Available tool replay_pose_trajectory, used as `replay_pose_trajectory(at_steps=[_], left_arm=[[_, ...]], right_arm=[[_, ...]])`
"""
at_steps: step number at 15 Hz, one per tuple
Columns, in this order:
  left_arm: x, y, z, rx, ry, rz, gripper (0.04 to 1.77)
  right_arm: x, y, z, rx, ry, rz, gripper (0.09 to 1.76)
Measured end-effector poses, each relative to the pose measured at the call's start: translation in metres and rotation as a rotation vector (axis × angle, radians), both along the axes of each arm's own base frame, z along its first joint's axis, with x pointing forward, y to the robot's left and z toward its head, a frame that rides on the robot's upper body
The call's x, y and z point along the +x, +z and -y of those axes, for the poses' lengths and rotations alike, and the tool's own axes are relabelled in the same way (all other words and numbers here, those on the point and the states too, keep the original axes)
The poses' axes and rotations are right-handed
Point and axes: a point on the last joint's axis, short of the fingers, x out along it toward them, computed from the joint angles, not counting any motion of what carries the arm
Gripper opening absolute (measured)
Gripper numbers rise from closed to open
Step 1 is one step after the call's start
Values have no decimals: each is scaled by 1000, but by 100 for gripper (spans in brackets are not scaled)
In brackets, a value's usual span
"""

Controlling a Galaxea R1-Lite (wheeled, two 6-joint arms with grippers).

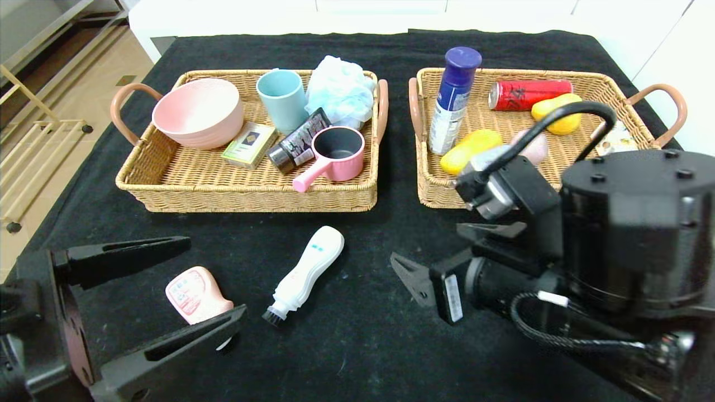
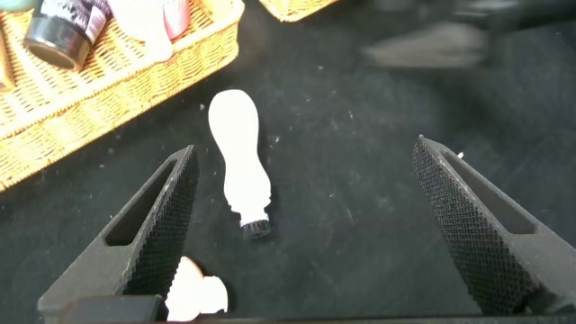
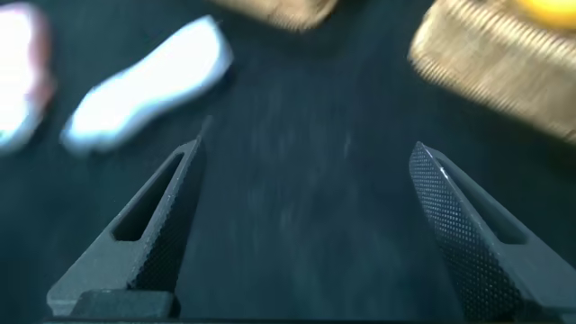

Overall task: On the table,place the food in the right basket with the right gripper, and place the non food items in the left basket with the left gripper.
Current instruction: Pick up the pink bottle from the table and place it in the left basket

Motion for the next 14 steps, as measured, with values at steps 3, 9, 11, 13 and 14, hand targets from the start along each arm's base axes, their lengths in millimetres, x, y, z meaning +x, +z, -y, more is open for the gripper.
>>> replay_pose_trajectory(at_steps=[3,9,11,13,14], left_arm=[[3,-3,1,11,17,-12,172],[8,-11,5,42,42,-43,172],[9,-13,6,52,54,-47,172],[8,-15,8,65,74,-47,172],[7,-16,9,73,85,-45,172]], right_arm=[[-26,-2,36,-16,185,6,167],[-57,-21,106,-30,475,44,169],[-60,-28,124,-37,507,64,169],[-63,-32,141,-30,497,82,170],[-64,-34,147,-27,486,99,170]])
